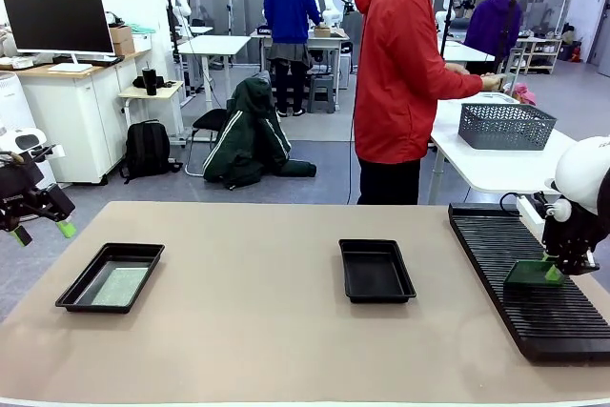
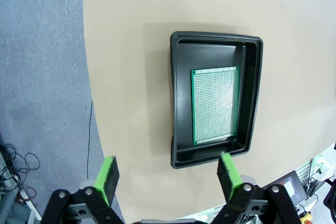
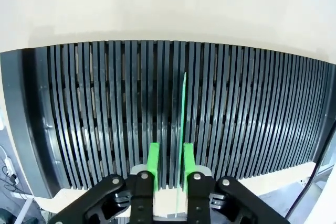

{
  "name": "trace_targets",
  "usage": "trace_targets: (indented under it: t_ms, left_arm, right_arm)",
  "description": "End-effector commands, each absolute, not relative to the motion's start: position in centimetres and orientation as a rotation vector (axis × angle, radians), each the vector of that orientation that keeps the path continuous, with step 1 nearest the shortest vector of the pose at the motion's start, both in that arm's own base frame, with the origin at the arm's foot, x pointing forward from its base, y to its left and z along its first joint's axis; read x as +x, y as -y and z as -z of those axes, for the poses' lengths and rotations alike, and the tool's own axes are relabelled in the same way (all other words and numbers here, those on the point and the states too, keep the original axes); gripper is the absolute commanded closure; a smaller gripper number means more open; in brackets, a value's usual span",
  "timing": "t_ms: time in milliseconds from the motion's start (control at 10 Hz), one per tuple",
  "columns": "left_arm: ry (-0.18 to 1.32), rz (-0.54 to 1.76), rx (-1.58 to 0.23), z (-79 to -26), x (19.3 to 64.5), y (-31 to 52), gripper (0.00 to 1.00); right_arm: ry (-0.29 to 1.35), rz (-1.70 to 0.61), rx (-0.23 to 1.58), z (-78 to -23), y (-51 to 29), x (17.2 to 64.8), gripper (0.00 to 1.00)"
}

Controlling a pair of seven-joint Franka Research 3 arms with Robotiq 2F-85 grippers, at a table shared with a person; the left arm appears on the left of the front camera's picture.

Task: Inspect and transfer BCBs to ESD trays.
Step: Pick up the Blank PCB from the PCB Rack and place it in the right ESD tray.

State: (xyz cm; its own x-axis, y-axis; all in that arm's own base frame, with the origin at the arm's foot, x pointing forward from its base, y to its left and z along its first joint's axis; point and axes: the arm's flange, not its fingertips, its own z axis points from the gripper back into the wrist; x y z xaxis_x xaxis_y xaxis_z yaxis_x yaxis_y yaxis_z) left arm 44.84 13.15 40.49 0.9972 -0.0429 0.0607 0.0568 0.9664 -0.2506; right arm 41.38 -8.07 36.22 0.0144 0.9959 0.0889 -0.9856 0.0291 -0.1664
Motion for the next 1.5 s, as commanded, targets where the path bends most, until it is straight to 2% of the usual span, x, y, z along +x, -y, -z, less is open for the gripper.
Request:
trace_targets:
  t_ms: [0,700,1100,1400]
  left_arm:
    - [0.068,0.052,-0.255,-40.3,44.7,-13.2,0.0]
    - [0.068,0.052,-0.255,-40.3,44.7,-13.2,0.0]
    - [0.068,0.052,-0.255,-40.3,44.7,-13.2,0.0]
    - [0.068,0.052,-0.255,-40.3,44.7,-13.2,0.0]
  right_arm:
    - [0.162,-1.529,-0.06,-36.4,8.1,41.8,0.79]
    - [0.155,-1.527,-0.064,-36.7,7.8,41.9,0.99]
    - [0.163,-1.534,-0.074,-38.1,7.7,41.7,1.0]
    - [0.106,-1.517,-0.071,-41.8,7.9,41.1,1.0]
